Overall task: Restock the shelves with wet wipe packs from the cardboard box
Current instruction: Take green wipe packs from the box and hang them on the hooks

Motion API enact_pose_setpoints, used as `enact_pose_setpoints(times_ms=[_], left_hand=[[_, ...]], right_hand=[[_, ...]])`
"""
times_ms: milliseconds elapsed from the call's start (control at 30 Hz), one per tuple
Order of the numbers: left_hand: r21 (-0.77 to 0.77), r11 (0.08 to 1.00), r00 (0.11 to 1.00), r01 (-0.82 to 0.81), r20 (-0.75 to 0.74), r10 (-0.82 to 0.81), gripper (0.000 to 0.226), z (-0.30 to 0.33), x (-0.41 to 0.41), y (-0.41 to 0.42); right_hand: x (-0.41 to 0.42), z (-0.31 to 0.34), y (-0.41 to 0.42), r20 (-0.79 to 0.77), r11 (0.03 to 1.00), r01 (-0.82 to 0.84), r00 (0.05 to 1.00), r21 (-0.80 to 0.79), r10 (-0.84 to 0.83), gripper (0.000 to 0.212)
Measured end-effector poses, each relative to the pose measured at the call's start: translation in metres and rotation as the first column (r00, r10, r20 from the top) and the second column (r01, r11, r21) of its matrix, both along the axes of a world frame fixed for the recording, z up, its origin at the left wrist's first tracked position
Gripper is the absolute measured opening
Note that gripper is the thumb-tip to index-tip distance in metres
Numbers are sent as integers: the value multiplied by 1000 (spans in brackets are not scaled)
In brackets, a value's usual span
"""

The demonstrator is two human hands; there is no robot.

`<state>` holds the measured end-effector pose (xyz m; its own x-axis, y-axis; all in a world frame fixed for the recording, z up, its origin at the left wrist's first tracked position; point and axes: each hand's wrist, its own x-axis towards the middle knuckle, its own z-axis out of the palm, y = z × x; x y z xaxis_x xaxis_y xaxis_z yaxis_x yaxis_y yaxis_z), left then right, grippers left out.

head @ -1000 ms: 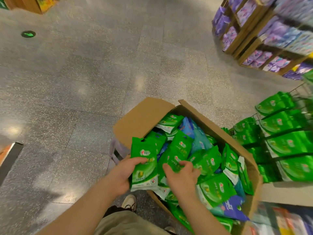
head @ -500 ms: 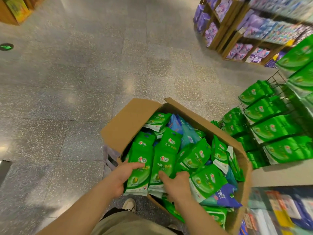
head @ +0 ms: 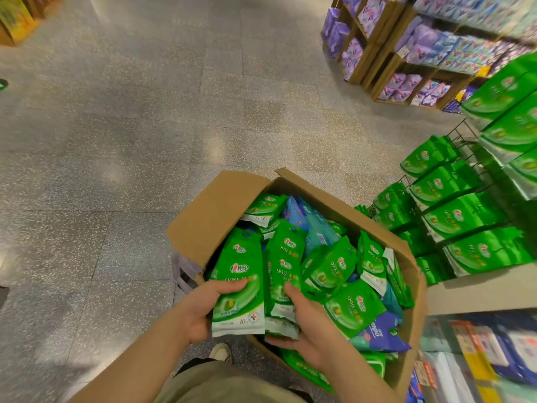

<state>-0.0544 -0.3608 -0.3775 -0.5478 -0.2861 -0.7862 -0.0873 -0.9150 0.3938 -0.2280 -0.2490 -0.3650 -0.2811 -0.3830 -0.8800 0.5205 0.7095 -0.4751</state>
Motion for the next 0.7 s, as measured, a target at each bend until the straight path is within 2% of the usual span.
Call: enact_pose_setpoints(times_ms=[67,100,167,200,233,267,333,400,433,500,567,600,633,700], left_hand=[[5,1000,999,-20,-41,20,22,2,0,-4],[-9,999,998,-33,-58,33,26,3,-1,-7],[-82,996,998,-39,-47,35,34,5,-4,-13],[-143,989,999,-39,3,39,37,5,-7,-16],[-215,976,998,-27,45,38,41,4,-9,-18],[-268,963,996,-21,78,44,45,2,-14,-20],[-306,950,995,-54,61,77,56,5,-23,-18],[-239,965,993,-111,-2,114,70,10,-34,-13],[-221,965,990,-139,-45,133,65,18,-40,-9],[-208,965,983,-163,-116,141,57,25,-49,-2],[-216,963,985,-161,-94,143,81,25,-55,4],[-221,961,985,-166,-74,154,91,21,-57,5],[-225,958,984,-177,-71,166,90,21,-57,7],[-221,958,983,-180,-78,167,74,17,-59,8]], right_hand=[[-6,-2,0,-23,996,58,998,-74,-60,50],[-8,-1,-1,-55,989,85,994,-117,-92,64],[-12,2,-5,-113,963,154,977,-221,-182,111],[-15,3,-6,-104,942,200,966,-268,-235,132],[-19,5,-7,-93,920,239,956,-312,-280,144],[-20,9,-8,-66,903,256,953,-344,-295,145],[-18,16,-9,-60,908,175,975,-381,-213,135],[-9,22,-11,-147,932,40,984,-360,-99,126],[-5,20,-11,-201,936,-26,978,-352,-48,118],[2,28,-11,-297,943,-127,954,-309,31,88],[3,36,-11,-344,926,-259,926,-275,157,30],[7,43,-13,-386,906,-327,899,-270,210,12],[6,43,-13,-422,878,-395,868,-271,261,11],[-4,38,-12,-467,857,-461,824,-228,320,5]])
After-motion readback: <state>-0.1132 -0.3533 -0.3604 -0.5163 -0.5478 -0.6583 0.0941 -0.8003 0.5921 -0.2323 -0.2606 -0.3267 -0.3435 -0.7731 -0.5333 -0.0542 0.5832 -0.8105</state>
